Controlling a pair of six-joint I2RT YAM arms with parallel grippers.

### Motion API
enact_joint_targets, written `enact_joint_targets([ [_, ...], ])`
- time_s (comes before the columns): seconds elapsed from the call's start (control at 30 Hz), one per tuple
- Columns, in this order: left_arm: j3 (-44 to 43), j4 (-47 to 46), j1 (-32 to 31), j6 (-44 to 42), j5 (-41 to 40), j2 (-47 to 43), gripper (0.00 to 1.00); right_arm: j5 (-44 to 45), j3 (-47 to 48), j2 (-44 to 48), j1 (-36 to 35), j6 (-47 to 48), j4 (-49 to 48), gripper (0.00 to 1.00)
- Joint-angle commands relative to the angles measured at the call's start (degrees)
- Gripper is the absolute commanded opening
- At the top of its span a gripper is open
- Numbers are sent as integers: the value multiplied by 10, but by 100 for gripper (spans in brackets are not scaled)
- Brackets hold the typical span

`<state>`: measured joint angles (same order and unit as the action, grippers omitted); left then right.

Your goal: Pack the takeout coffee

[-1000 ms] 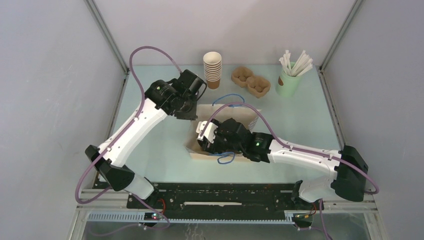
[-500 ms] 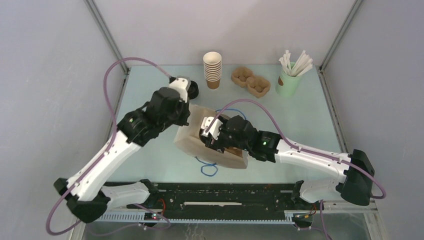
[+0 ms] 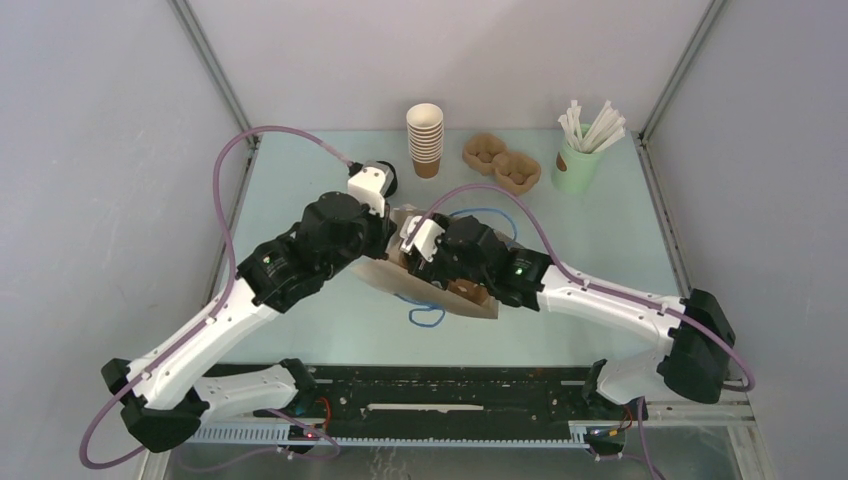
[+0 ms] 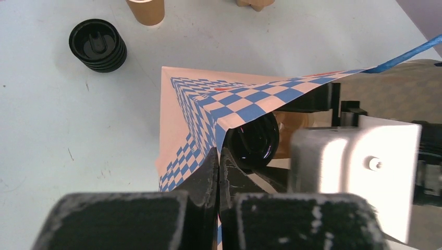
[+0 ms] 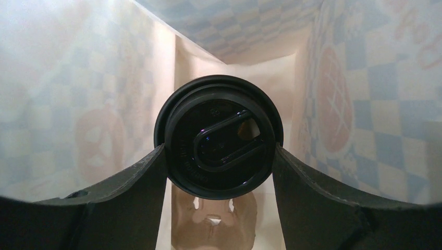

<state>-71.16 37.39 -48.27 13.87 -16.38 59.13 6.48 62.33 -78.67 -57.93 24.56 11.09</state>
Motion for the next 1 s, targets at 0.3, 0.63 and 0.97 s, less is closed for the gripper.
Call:
enact_joint_targets([
  [0.3, 58, -82, -5, -46, -21, -56, 0, 87, 26, -42, -3, 28, -60, 31],
  [0.63, 88, -121, -17, -88, -32, -58, 0, 90, 18, -54, -8, 24, -96, 31],
  [0.97, 86, -120, -33, -95, -44, -60, 0, 59, 0, -72, 16, 59, -122, 29],
])
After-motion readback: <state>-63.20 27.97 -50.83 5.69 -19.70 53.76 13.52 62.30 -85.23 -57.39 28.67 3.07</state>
